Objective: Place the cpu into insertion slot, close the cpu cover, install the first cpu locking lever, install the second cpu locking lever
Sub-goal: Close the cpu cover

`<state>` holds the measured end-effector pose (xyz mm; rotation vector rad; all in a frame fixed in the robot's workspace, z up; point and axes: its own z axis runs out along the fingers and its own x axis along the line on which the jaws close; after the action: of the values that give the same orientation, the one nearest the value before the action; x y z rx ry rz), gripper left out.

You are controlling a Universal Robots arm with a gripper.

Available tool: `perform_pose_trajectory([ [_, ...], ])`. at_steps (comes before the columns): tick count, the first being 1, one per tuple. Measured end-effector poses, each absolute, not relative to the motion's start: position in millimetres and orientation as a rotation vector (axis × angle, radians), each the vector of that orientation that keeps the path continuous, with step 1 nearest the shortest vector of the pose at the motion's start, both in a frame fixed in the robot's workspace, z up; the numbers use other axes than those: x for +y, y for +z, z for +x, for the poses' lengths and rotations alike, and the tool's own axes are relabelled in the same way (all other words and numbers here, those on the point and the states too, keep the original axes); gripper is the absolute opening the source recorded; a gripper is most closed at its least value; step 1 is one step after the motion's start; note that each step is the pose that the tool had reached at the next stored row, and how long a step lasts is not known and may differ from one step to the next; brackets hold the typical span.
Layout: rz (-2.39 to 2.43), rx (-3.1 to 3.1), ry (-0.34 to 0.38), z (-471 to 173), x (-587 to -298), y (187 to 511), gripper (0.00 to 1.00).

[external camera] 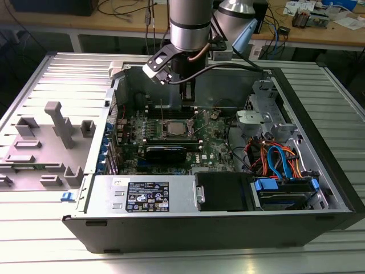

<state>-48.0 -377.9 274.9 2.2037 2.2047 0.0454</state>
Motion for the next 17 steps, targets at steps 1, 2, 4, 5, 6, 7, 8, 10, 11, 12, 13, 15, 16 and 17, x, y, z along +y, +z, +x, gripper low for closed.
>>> perform_pose_trajectory([
  [1,2.204,2.205,0.045,-47.7,-377.9,274.9,0.11],
  [2,2.204,2.205,0.045,-47.5,-377.9,274.8,0.11],
  [4,2.204,2.205,0.045,-46.7,-377.9,274.8,0.11],
  [5,2.204,2.205,0.045,-46.4,-377.9,274.8,0.11],
  [6,2.204,2.205,0.045,-46.1,-377.9,274.8,0.11],
  [7,2.204,2.205,0.045,-45.8,-377.9,274.8,0.11],
  [8,2.204,2.205,0.045,-45.4,-377.9,274.8,0.11],
  [10,2.204,2.205,0.045,-44.6,-377.9,274.8,0.11],
  [11,2.204,2.205,0.045,-44.0,-377.9,274.8,0.11],
  [12,2.204,2.205,0.045,-43.3,-377.9,274.8,0.11],
  [13,2.204,2.205,0.045,-43.0,-377.9,274.8,0.11],
  [15,2.204,2.205,0.045,-41.9,-377.9,274.8,0.11],
  [16,2.204,2.205,0.045,-41.2,-377.9,274.8,0.11],
  [17,2.204,2.205,0.045,-40.9,-377.9,274.8,0.11],
])
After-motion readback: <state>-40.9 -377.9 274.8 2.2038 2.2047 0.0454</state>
